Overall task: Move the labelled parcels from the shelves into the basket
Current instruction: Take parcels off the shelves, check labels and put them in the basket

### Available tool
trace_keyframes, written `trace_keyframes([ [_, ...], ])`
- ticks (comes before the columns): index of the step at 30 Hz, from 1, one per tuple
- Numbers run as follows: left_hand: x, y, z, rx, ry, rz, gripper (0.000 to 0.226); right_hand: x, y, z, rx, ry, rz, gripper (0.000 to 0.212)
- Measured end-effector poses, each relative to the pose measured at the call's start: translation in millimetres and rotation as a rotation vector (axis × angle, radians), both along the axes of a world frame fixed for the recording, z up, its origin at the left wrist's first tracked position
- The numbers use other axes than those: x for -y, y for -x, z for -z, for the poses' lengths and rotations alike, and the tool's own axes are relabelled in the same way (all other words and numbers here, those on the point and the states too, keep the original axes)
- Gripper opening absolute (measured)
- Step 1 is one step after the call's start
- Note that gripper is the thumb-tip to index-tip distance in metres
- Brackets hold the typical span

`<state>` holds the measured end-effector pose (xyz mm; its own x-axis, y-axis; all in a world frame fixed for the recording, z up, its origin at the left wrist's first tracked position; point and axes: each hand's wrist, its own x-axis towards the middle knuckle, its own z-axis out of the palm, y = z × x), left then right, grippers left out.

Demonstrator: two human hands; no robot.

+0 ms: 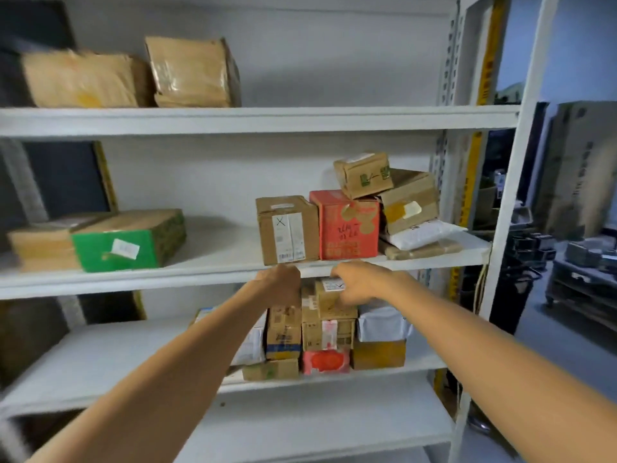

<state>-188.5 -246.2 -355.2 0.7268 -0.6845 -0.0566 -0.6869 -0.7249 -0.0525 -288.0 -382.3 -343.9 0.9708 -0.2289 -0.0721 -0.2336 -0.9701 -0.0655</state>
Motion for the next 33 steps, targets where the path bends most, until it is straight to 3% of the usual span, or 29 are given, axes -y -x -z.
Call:
trace_keyframes([
  [5, -46, -7, -15, 0.019, 0.045, -0.136, 0.039, -20, -27, 3, -0.013, 0.064, -0.143, 0.047],
  [8, -59, -19, -35, 0.041, 0.097, -0.188, 0.045, -22, -41, -12, 0.012, 0.056, -0.187, 0.065],
  [15, -51, -48, -54, 0.009, 0.172, -0.203, 0.045, -12, -69, -47, 0.045, 0.095, -0.186, 0.072],
  [21, -50, -89, -73, 0.024, 0.144, -0.201, 0.047, -2, -101, -68, 0.085, 0.089, -0.144, 0.047],
  [33, -50, -151, -98, 0.04, 0.099, -0.115, 0.052, 5, -141, -101, 0.075, 0.128, -0.022, 0.045],
])
